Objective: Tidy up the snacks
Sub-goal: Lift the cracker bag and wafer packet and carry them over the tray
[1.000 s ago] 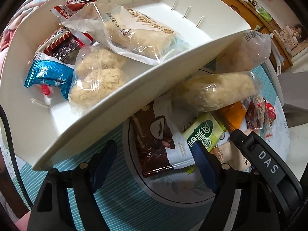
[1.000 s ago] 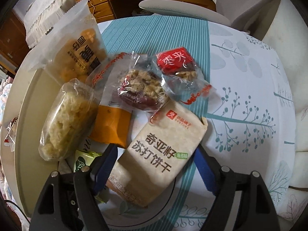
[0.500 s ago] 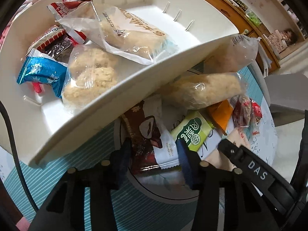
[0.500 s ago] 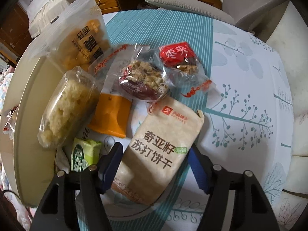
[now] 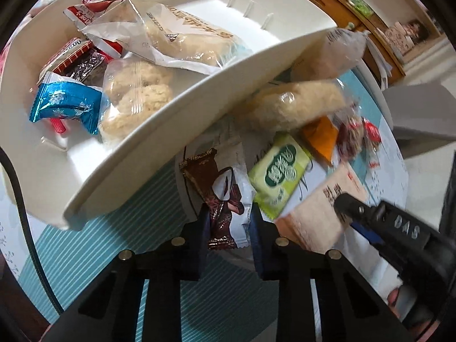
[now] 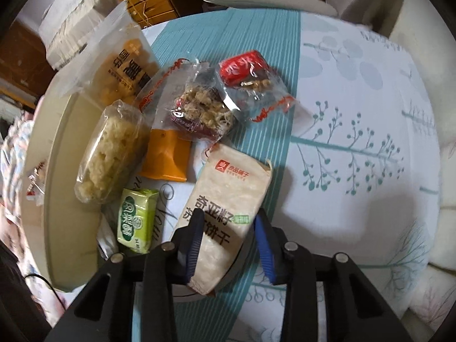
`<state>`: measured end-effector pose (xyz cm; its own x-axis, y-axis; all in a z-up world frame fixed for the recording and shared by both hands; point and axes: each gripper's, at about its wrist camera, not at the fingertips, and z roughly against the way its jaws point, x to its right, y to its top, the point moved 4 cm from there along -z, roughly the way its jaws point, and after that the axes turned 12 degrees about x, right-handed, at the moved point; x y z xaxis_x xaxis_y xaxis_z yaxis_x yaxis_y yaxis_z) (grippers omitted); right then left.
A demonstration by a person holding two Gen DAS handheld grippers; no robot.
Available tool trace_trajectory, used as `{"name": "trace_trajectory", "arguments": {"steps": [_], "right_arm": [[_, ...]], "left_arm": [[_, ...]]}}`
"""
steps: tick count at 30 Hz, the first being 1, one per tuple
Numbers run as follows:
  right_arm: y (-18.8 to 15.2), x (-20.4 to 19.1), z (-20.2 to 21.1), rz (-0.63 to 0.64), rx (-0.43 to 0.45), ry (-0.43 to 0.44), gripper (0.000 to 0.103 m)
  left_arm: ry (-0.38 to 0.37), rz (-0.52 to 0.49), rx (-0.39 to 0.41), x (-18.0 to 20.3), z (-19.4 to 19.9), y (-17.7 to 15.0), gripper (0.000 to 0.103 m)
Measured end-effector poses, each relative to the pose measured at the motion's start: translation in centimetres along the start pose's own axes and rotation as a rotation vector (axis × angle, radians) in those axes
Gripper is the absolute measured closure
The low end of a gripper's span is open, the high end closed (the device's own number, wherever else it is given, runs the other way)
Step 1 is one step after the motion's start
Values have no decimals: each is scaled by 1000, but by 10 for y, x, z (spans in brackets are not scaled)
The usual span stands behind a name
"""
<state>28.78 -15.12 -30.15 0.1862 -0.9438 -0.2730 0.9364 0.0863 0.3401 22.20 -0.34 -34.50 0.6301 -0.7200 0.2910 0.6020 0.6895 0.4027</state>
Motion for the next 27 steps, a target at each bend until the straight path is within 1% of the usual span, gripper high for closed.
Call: {"name": "trace_trajectory", "arguments": {"steps": [4,6,8,9,14,17,19,22,23,27], "right_arm": [[-2,3,0,-39,-8,20,65],[-2,6,-2,-48,-15,18,60],[-2,6,-5,-68,-28,13,52],[-2,7,-6,-76,-31,8,52],[-1,1,-12,-75,-27,-50,42],[-2,-8,-16,-53,-28,-96,37],[-2,-22,-21,-29,-34,-135,37],[-4,-32,-27,40,-44,-204,37],[-4,-33,-28,47,-43,-215,37],[-7,-36,-30,51,-34,-215,38]], "left_arm": [[-19,-43,-11,-4,11,-7,80],[-26,-56,-17,-7,16,-10,80],[-27,-65,-19,-10,20,-12,80],[-28,-69,-19,-11,22,-12,80],[-21,-93,-22,-18,32,-12,80],[-34,-109,-29,-20,40,-14,79],[-41,-122,-30,-22,47,-14,79],[-55,-139,-32,-26,60,-16,79],[-58,-146,-32,-27,63,-16,79],[-73,-163,-32,-28,76,-13,79]]}}
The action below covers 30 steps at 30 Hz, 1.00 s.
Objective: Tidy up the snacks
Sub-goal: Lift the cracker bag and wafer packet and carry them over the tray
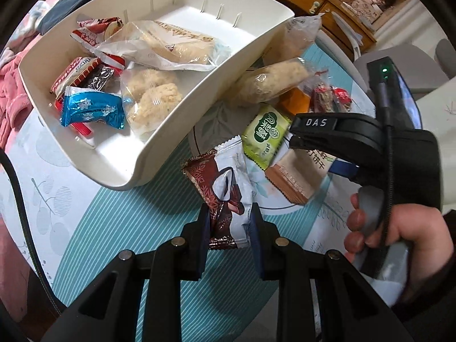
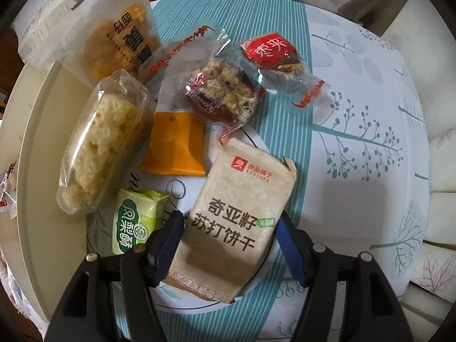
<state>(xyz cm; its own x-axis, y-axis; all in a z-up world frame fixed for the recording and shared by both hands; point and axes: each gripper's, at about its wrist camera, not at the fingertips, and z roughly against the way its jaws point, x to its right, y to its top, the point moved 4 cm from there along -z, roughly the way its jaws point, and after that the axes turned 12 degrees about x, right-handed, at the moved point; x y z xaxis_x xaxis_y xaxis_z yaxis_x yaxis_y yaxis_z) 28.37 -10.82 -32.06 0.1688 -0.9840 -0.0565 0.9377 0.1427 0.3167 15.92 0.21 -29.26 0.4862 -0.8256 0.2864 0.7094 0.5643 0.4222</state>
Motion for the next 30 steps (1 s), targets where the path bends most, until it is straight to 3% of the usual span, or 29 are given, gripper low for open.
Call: {"name": "trace_trajectory", "arguments": {"steps": [12,20,24,30], "right_arm": [[-38,6,8,15,-31,58,41],[-78,20,34,-82,-69,91,41],[-93,22,52,-151,-73,89,41],[-116,1,81,-281,-80,87,41]], "left_arm": [[-56,-65,27,7,28,11,79],[-135,-141,62,5,56,30,79],[-208,-198,71,1,73,43,79],[-295,-301,69,-12,96,68,79]]}}
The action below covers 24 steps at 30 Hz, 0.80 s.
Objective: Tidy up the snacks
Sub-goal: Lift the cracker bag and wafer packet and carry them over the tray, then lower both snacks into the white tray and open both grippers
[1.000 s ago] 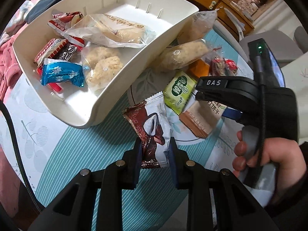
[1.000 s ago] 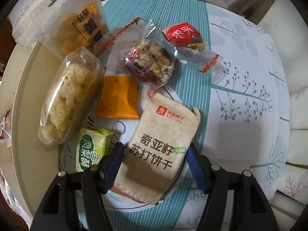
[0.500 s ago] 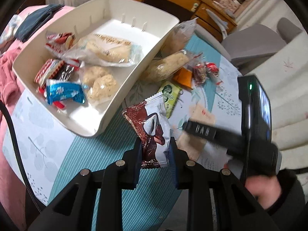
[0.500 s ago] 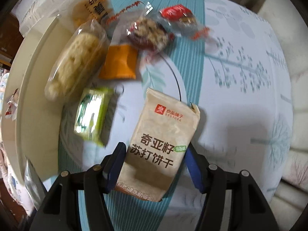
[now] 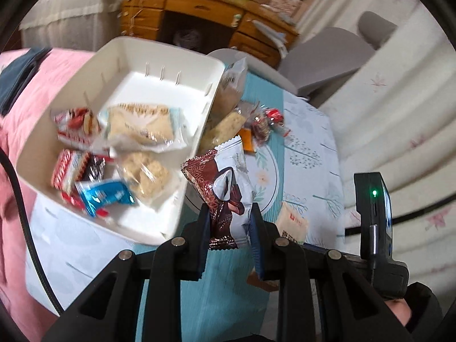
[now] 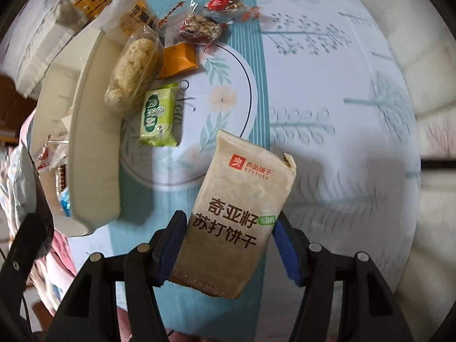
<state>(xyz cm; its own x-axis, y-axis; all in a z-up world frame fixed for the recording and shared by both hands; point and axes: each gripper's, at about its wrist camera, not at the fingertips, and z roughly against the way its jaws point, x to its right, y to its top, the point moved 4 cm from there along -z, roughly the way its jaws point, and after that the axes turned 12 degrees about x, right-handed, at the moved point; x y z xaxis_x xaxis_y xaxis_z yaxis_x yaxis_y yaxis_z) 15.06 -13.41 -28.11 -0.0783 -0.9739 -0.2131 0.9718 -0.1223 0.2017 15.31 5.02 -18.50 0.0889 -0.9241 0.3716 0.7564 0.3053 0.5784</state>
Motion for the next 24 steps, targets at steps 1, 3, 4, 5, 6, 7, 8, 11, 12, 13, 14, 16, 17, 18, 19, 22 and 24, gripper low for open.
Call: {"name": "trace_trajectory", "arguments": {"steps": [1,3,4,5,6,7,8,11,12,13,14,16,17,18,19,22,24], "right_arm": [[-6,-6,4,-17,6,4,41],[-8,-15,9,-48,17,12,41],[-9,-22,14,-60,24,17,41],[-12,-29,18,-75,33,24,41],[-15,-36,21,-87,43,32,41],[-16,-38,24,-94,51,36,41],[-19,-46,27,-103,63,42,41],[-16,-62,39,-119,92,59,41],[-17,-69,42,-125,106,70,41],[-16,-75,45,-132,120,80,41],[-17,-78,49,-137,132,87,41],[-17,-93,55,-149,168,108,41],[-17,-101,59,-152,184,119,41],[-17,-107,60,-155,197,127,41],[-16,-114,61,-158,214,135,41],[-14,-135,63,-164,254,160,41],[-12,-147,63,-174,277,179,41]], "left_arm": [[-7,-11,1,-2,2,3,79],[-28,-37,4,-12,10,11,79],[-36,-45,4,-16,12,15,79],[-42,-51,2,-21,14,17,79],[-48,-60,-1,-28,17,21,79],[-50,-64,0,-34,18,23,79],[-52,-71,0,-39,20,26,80],[-63,-88,11,-57,25,37,79],[-69,-94,15,-63,27,42,79],[-73,-99,18,-68,28,45,79],[-77,-105,20,-73,29,48,79],[-86,-119,21,-85,31,56,79],[-87,-125,21,-89,31,57,79],[-92,-135,20,-96,31,61,79],[-95,-140,19,-100,31,64,79],[-102,-157,20,-114,32,72,79],[-107,-171,24,-124,35,79,79]]}}
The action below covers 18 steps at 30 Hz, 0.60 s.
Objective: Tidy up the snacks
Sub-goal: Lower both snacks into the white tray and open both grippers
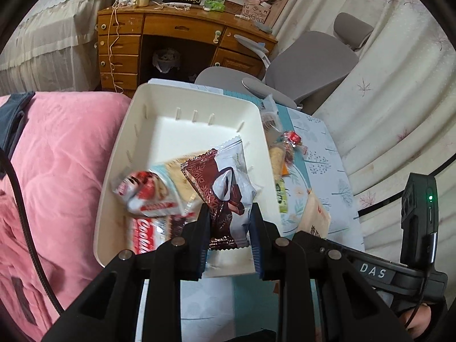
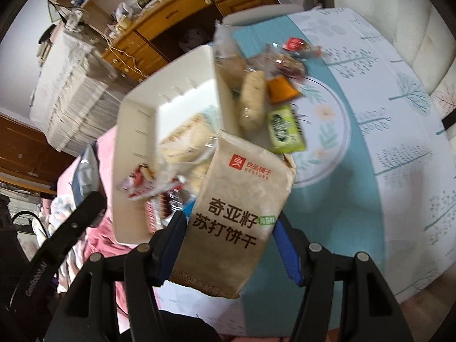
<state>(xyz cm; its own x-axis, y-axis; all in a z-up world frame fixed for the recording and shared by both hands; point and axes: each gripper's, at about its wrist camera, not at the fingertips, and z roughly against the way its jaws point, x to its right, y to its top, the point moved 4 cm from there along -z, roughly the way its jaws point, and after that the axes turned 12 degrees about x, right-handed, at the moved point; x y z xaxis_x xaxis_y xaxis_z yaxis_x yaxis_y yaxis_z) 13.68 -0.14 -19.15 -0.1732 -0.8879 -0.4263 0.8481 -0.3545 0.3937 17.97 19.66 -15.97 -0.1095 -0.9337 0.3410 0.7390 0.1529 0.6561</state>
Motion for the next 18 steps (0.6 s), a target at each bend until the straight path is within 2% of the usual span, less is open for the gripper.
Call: {"name": "trace_trajectory", "arguments": {"steps": [7,14,15,18], "right_arm": [[3,-32,-11,-16,58,38,41],[5,-47,-23,-48,84,69,41],[5,-48,-25,-54,89,76,41],[6,-48,-27,-72,100,98,40]], "left_arm": [[-15,-24,7,-31,7,16,79],[-42,-24,-31,-49,6,18,78],[-47,-21,-42,-51,4,18,75],[-18,-25,-58,-55,1,17,50]]}}
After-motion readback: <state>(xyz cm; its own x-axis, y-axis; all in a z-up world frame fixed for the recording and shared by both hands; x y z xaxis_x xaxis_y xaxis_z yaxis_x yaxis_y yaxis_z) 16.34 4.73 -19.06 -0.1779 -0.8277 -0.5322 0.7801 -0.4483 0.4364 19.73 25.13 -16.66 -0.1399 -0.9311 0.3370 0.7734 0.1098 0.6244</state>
